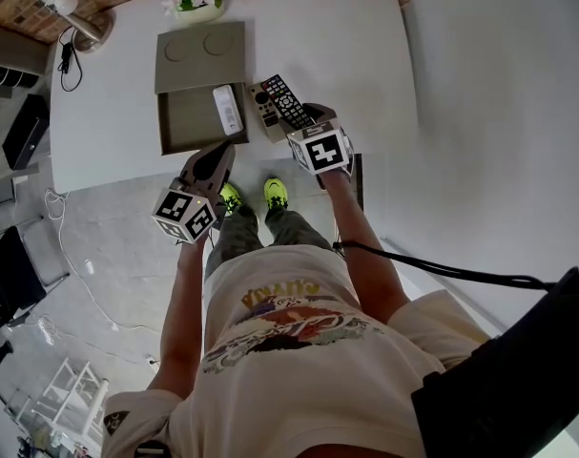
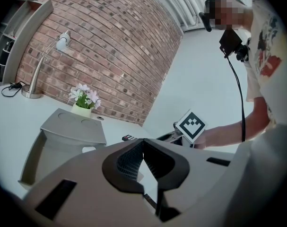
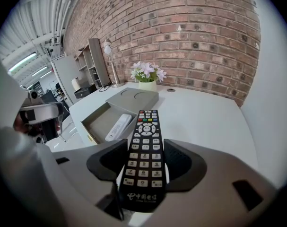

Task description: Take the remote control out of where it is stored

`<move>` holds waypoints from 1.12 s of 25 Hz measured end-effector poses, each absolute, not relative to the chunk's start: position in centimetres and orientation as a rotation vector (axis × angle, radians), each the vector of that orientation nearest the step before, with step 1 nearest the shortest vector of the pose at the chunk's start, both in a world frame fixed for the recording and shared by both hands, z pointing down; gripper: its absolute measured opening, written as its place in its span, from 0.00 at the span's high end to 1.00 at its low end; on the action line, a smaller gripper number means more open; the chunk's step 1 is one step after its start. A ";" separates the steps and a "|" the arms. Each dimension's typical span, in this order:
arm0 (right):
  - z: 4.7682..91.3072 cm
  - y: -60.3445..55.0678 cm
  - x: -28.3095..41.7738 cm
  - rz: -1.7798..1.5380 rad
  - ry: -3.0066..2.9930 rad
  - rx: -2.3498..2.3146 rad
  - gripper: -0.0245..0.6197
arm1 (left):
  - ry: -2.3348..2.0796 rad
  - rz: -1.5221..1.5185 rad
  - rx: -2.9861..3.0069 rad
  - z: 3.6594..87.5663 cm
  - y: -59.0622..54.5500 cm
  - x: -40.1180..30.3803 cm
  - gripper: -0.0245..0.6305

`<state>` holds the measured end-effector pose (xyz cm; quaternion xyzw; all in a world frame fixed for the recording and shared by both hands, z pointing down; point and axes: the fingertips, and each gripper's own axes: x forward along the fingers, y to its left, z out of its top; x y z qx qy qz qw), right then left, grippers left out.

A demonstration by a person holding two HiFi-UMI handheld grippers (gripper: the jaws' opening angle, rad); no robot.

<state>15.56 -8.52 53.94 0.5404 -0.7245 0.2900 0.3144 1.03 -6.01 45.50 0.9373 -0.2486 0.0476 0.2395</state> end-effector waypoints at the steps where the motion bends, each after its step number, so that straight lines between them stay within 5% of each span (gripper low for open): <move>1: 54.1 -8.5 15.9 0.767 -1.909 1.426 0.58 | -0.682 0.131 2.565 45.6 -5.9 1.3 0.95; 28: 59.3 -9.7 20.0 0.818 -1.894 1.446 0.58 | -0.789 0.178 2.506 48.6 -4.3 2.4 0.95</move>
